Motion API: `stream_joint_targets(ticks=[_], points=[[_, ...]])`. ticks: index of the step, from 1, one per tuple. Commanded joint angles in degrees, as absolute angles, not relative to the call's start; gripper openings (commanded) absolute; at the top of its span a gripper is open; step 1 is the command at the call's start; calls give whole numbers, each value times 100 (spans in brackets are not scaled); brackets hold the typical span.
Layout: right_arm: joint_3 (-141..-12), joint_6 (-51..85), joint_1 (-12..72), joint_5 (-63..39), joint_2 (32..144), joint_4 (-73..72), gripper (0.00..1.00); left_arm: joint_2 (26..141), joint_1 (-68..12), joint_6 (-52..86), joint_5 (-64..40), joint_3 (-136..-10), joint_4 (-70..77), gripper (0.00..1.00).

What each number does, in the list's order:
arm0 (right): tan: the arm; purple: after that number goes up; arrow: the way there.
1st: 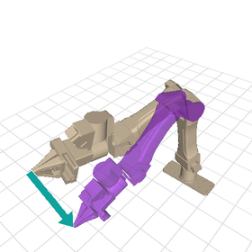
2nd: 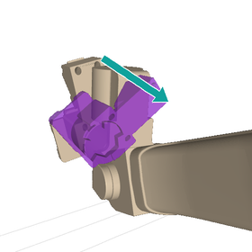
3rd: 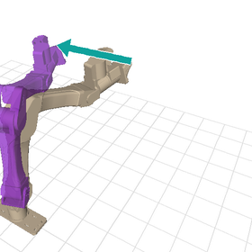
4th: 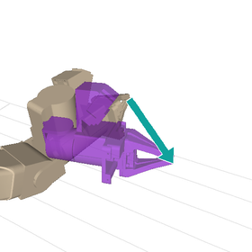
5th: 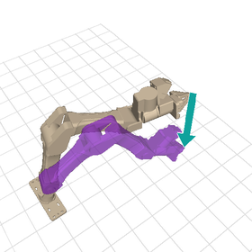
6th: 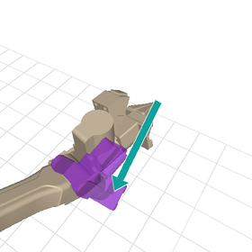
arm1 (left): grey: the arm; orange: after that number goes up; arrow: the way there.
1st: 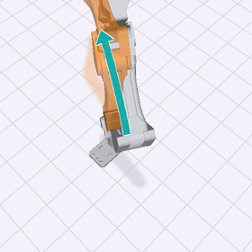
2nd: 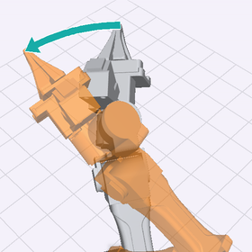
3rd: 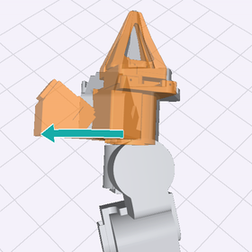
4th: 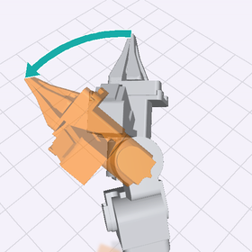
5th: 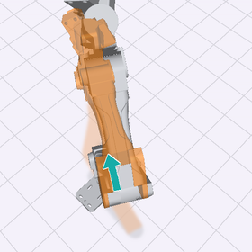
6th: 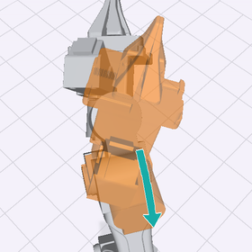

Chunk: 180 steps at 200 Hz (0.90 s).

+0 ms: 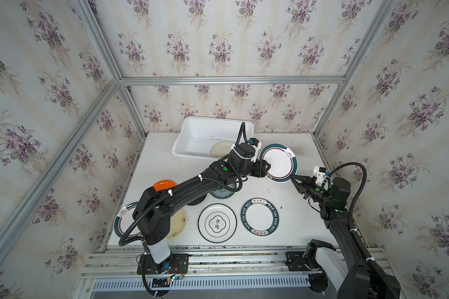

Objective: Place the plates into the plastic bin on the countertop
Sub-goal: Place the plate in the plastic bin.

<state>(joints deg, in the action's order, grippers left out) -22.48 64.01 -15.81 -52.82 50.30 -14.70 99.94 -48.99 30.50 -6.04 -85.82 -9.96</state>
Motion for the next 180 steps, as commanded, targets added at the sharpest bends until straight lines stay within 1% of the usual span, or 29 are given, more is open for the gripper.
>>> stream_joint_targets(ticks=[1, 25, 38, 42, 69, 97, 122, 166, 180], points=[[-2365, 6333, -1573, -5440, 5001, -1731, 0, 10001, -4904, 2984, -509, -8667, -949, 59], [-2370, 6319, -1573, -5458, 4983, -1723, 0, 10075, -4904, 3035, -689, -8761, -949, 56], [-2365, 6319, -1573, -5466, 4983, -1727, 0, 10124, -4904, 3047, -806, -8814, -949, 56], [-2367, 6319, -1573, -5471, 4983, -1723, 0, 10138, -4904, 3054, -821, -8831, -954, 51], [-2368, 6311, -1577, -5493, 4979, -1738, 0, 10143, -4904, 3069, -869, -8862, -949, 46], [-2382, 6308, -1573, -5526, 4992, -1762, 0, 10133, -4904, 3083, -867, -8880, -950, 44], [-2388, 6310, -1573, -5539, 4992, -1767, 0, 10168, -4904, 3105, -926, -8920, -949, 40], [-2392, 6289, -1578, -5581, 4983, -1768, 0, 10196, -4904, 3136, -985, -8956, -949, 35], [-2388, 6284, -1573, -5590, 4979, -1761, 0, 10193, -4904, 3144, -983, -8949, -948, 32]])
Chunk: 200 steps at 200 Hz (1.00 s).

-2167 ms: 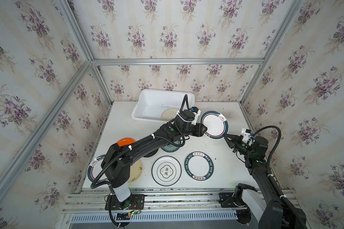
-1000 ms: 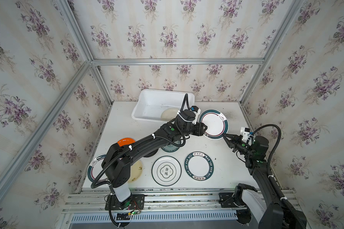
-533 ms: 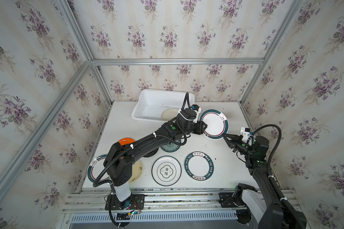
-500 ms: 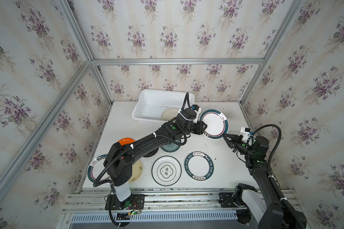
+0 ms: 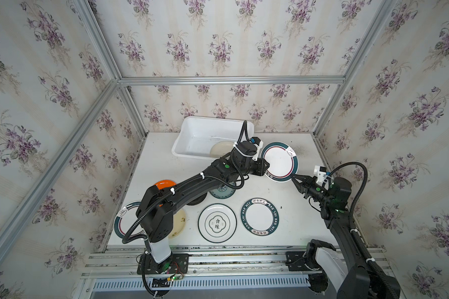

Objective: Place the plates into the plastic bin on the countertop
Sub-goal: Place the plate in the plastic bin.

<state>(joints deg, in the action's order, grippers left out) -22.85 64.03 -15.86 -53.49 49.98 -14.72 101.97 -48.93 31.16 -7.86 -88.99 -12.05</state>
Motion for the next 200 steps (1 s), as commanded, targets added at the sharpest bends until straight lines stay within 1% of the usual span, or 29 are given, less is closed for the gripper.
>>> stream_joint_targets(ticks=[1, 23, 85, 168, 189, 200], points=[[-2389, 6280, -1573, -5590, 4981, -1764, 0, 10194, -4904, 3145, -984, -8948, -949, 32], [-2377, 6284, -1573, -5594, 4957, -1758, 0, 10203, -4903, 3155, -984, -8955, -949, 31], [-2374, 6250, -1573, -5634, 4888, -1731, 0, 10230, -4904, 3208, -1043, -8986, -949, 20], [-2375, 6209, -1573, -5609, 4782, -1618, 0, 10158, -4898, 3244, -1011, -8921, -949, 10], [-2384, 6198, -1573, -5590, 4751, -1587, 0, 10152, -4896, 3261, -986, -8913, -954, 4], [-2375, 6193, -1573, -5581, 4737, -1584, 10, 10151, -4896, 3253, -966, -8904, -958, 1]])
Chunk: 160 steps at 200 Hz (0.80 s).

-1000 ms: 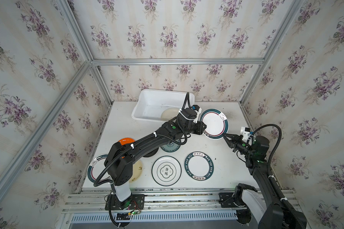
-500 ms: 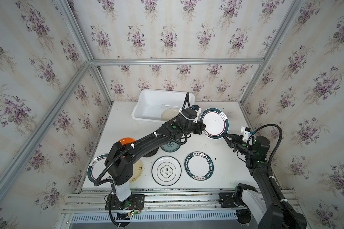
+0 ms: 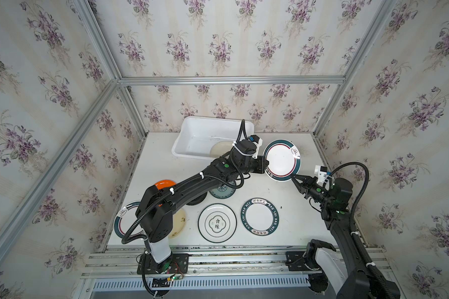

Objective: Place the plates into the plastic bin on the countertop
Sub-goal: Place the plate in the plastic bin.

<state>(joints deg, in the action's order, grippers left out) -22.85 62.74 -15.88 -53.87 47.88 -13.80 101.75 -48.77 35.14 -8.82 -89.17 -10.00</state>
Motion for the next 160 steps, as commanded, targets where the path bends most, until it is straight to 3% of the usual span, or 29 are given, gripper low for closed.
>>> stream_joint_targets(ticks=[1, 32, 46, 107, 160], points=[[-2374, 6190, -1578, -5581, 4737, -1587, 10, 10147, -4896, 3257, -962, -8903, -958, 1], [-2373, 6168, -1573, -5555, 4718, -1569, 35, 10143, -4870, 3243, -921, -8904, -997, 0], [-2382, 6157, -1571, -5555, 4733, -1576, 42, 10134, -4854, 3243, -895, -8903, -1012, 0], [-2409, 6127, -1574, -5556, 4778, -1585, 58, 10003, -4664, 3167, -747, -8930, -1096, 0], [-2441, 6120, -1574, -5537, 4791, -1556, 58, 9776, -4307, 3043, -642, -8938, -1212, 0]])
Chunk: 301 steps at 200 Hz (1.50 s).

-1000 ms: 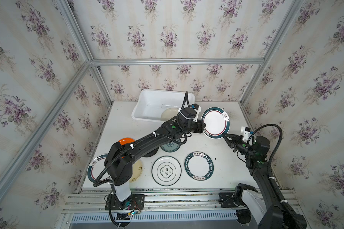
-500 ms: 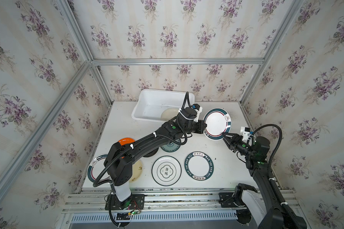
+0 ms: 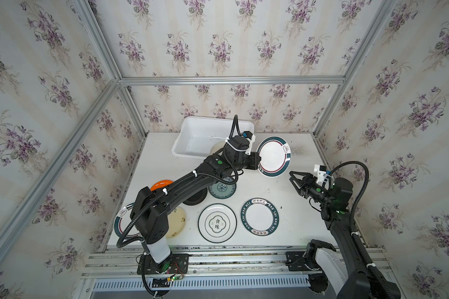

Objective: Place the plates into the plastic bin on the countertop
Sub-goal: Place the plate in the plastic bin.

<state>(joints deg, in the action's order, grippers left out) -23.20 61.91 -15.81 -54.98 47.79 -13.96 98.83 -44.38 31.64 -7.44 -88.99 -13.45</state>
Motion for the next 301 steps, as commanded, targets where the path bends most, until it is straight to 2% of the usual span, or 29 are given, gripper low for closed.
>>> stream_joint_targets(ticks=[1, 98, 152, 301], points=[[-2438, 6118, -1578, -5537, 4791, -1556, 58, 9775, -4298, 3046, -642, -8938, -1212, 0], [-2540, 5864, -1573, -5581, 4917, -1222, 58, 9164, -2978, 2949, -477, -8450, -1378, 0], [-2588, 5714, -1573, -5555, 5047, -989, 58, 9284, -2350, 2818, -315, -8389, -1614, 0], [-2806, 5230, -1573, -5340, 5128, -347, 58, 10895, -2065, 2632, -609, -9236, -2204, 0]])
